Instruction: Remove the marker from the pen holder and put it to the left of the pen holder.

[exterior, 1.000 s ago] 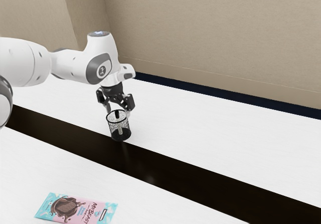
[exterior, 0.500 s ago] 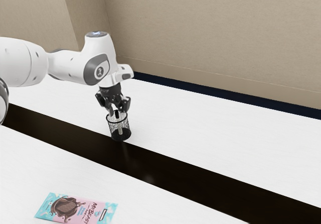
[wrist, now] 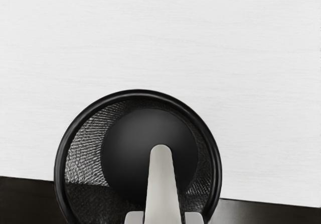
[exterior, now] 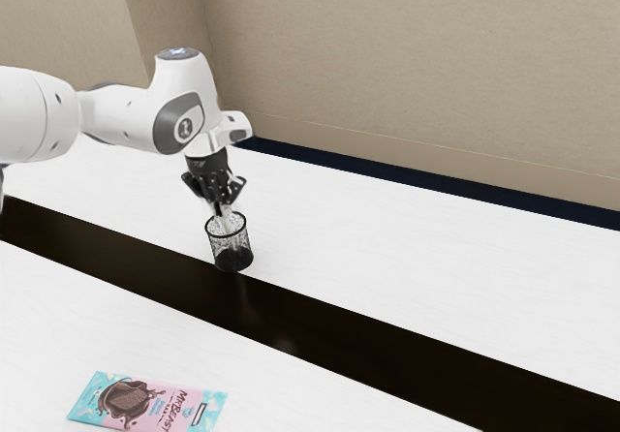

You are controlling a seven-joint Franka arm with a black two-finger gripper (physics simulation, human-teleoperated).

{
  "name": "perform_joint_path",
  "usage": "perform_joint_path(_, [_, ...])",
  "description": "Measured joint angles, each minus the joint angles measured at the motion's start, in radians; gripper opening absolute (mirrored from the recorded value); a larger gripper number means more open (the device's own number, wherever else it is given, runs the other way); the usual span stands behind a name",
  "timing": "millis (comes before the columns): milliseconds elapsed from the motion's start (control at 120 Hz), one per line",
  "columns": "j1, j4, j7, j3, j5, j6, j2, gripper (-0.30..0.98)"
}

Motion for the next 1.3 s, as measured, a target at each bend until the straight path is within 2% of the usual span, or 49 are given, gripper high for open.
perform_joint_path(208, [0.043, 0.000, -0.013, 0.002, 0.007, -0.026, -0.154, -0.06])
perform_joint_path(308, [0.075, 0.010, -0.017, 0.002, 0.033, -0.036, -0.188, -0.06])
perform_joint_path(525, [0.168, 0.237, 0.038, -0.001, 0.042, -0.006, 0.090, -0.05])
perform_joint_path(667, [0.201, 0.260, 0.118, -0.003, -0.015, 0.133, 0.201, -0.04])
perform_joint_path(908, [0.217, 0.273, 0.247, -0.021, -0.072, 0.375, 0.300, -0.04])
perform_joint_path(1125, [0.304, 0.272, 0.337, -0.104, -0.083, 0.501, 0.353, -0.03])
perform_joint_path(1300, [0.313, 0.256, 0.401, -0.110, -0.097, 0.538, 0.338, 0.32])
